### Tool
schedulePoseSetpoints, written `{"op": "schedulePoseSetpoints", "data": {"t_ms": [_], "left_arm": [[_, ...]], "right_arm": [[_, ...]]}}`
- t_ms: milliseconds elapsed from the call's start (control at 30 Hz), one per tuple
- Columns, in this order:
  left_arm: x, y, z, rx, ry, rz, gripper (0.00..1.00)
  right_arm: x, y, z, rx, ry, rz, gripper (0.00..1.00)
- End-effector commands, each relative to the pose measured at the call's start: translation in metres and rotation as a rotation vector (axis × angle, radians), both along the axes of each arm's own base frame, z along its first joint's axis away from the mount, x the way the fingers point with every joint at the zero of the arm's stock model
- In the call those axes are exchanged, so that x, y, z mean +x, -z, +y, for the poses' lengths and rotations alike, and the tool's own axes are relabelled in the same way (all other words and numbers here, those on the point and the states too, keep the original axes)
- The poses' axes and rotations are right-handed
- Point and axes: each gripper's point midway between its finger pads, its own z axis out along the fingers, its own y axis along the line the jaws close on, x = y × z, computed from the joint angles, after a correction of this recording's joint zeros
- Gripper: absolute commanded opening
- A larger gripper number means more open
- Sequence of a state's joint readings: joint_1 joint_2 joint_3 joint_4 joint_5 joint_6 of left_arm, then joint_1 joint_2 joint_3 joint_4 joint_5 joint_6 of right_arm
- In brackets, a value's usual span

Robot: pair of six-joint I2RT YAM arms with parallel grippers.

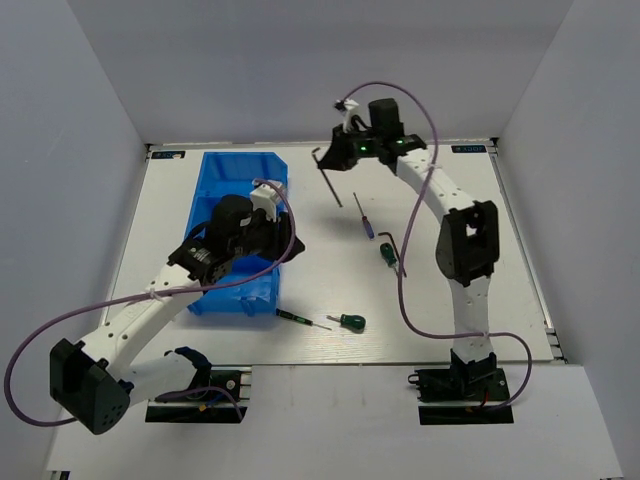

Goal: Sort the tools into containers

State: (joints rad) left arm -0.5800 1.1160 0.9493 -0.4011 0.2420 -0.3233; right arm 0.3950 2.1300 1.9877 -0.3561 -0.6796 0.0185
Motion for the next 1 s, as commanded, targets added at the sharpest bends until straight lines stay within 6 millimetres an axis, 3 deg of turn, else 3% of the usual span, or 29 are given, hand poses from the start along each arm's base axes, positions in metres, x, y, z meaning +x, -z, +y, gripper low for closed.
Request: {"op": "schedulePoseSetpoints", "data": {"t_ms": [0,33,67,100,133,200,333,433,633,667,767,867,967], "left_arm": [[0.001,-0.051,0.000,-0.081,-0.007,-0.130,0.54],[0.002,-0.054,0.002,-0.083,-0.017,-0.140,0.54],[-0.001,-0.058,0.005,-0.085,-0.025,-0.151,0.54],[-0.003,-0.062,0.006,-0.091,-0.025,-0.160,0.54],[-0.002,-0.065,0.009,-0.093,-0.037,-0.172,0.54],[-0.007,-0.078,0.013,-0.110,-0.045,-0.202,0.54],[-0.011,-0.089,0.022,-0.106,-0.063,-0.227,0.54],[-0.014,-0.091,0.026,-0.098,-0.075,-0.224,0.54],[-0.018,-0.084,0.037,-0.057,-0.106,-0.210,0.55],[-0.020,-0.079,0.038,-0.045,-0.106,-0.193,0.55],[-0.019,-0.078,0.042,-0.036,-0.132,-0.181,0.57],[-0.018,-0.073,0.042,-0.023,-0.131,-0.166,0.57],[-0.017,-0.075,0.041,-0.029,-0.132,-0.173,0.55]], "right_arm": [[-0.026,-0.046,0.083,0.245,-0.261,-0.114,0.00],[-0.022,-0.018,0.096,0.244,-0.263,-0.041,0.00],[-0.030,-0.049,0.114,0.287,-0.313,-0.100,0.00],[-0.028,-0.058,0.124,0.328,-0.328,-0.130,0.00],[-0.022,-0.036,0.136,0.336,-0.330,-0.101,0.00],[-0.030,-0.047,0.161,0.351,-0.356,-0.172,0.00],[-0.059,-0.038,0.199,0.352,-0.405,-0.225,0.00],[-0.072,-0.031,0.216,0.340,-0.406,-0.253,0.00],[-0.076,0.021,0.223,0.212,-0.402,-0.303,0.04],[-0.079,0.030,0.221,0.201,-0.417,-0.286,0.24],[-0.084,0.042,0.215,0.174,-0.426,-0.232,0.49],[-0.085,0.031,0.206,0.164,-0.424,-0.266,0.51],[-0.081,0.003,0.195,0.164,-0.388,-0.291,0.51]]}}
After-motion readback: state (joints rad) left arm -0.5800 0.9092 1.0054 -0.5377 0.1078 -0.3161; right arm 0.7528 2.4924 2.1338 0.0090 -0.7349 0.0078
